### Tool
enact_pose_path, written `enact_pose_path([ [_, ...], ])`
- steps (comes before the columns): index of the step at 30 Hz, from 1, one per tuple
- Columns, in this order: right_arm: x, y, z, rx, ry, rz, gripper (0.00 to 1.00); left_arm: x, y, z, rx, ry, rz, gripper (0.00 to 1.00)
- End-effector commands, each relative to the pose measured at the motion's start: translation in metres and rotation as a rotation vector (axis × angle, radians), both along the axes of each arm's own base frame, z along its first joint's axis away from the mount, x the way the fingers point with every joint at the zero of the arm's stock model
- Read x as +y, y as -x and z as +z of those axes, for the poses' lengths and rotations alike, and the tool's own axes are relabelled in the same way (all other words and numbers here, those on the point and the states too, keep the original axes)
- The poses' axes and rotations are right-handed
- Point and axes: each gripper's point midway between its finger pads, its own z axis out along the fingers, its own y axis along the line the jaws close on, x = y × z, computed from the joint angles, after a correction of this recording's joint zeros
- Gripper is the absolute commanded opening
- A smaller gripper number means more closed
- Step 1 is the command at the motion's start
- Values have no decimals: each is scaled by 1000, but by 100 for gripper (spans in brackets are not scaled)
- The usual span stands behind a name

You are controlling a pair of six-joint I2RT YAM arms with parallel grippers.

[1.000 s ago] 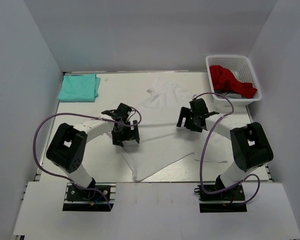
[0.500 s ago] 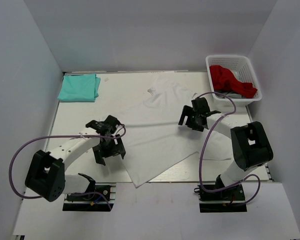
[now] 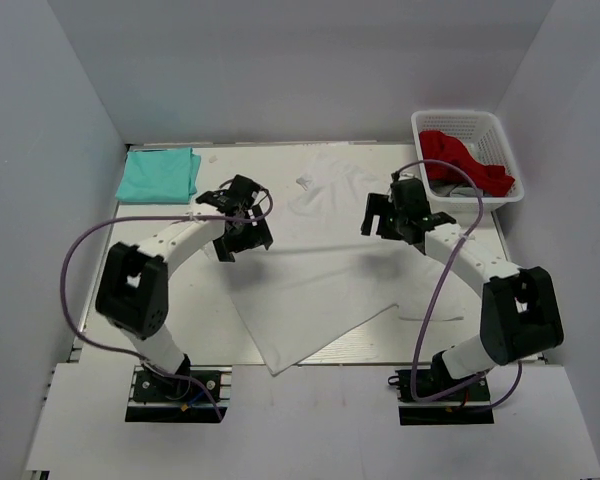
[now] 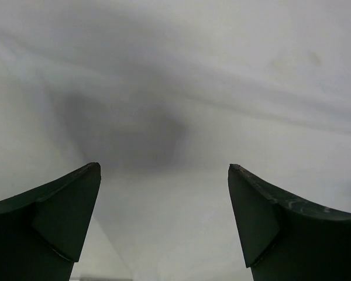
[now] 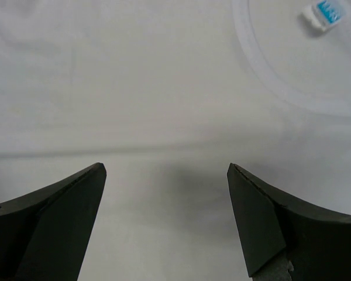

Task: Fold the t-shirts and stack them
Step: Flatten out the tshirt

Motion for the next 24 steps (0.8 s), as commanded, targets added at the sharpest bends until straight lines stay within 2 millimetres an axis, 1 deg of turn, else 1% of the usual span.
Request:
enact_pose_path([
  [1,-2,-37,20,-89,61,-12,90,15,-25,-20,10,-12,87,100],
  [2,-3,-47,10,-68,85,-27,90,13,-27,-37,50,2,90,100],
  [4,-4,-57,1,-47,106,-45,90,19,-39,-52,56,9,119,100],
  [5,-4,-63,3,-51,113,-53,90,20,-40,-60,73,15,125,100],
  [6,-10,-67,-4,-37,139,-78,90,23,-44,-71,99,5,136,100],
  [7,-12,-68,-14,-7,156,-95,90,26,-55,-71,89,9,152,100],
  [8,-15,-72,-13,-4,167,-109,90,26,-57,-75,107,-1,144,100],
  [9,-20,-73,-27,25,191,-122,90,30,-67,-82,122,-10,150,100],
  [10,-20,-72,-32,44,195,-122,90,35,-71,-86,128,-26,163,100],
  [11,-22,-75,-31,48,193,-128,90,44,-77,-90,140,-33,173,100],
  [12,-20,-75,-45,82,192,-114,90,47,-88,-97,148,-35,187,100],
  [13,-17,-76,-49,92,174,-100,90,51,-98,-90,123,-28,190,100],
  [14,-13,-74,-52,105,165,-86,90,56,-110,-102,129,-2,202,100],
  [15,-9,-72,-59,126,160,-68,90,54,-135,-93,77,26,168,100],
  [17,-3,-66,-68,157,135,-32,90,55,-160,-91,52,52,151,100],
  [18,-1,-63,-72,168,129,-20,90,58,-185,-87,14,48,126,100],
  [20,0,-58,-74,174,122,-11,90,54,-207,-82,-28,47,73,100],
  [21,1,-54,-78,184,117,-4,90,52,-226,-65,-85,46,45,100],
  [22,3,-51,-80,192,106,6,90,54,-233,-63,-101,33,39,100],
  [23,9,-46,-83,204,76,30,90,52,-244,-56,-142,33,23,100],
  [24,12,-41,-87,219,61,39,90,51,-248,-55,-158,39,10,100],
])
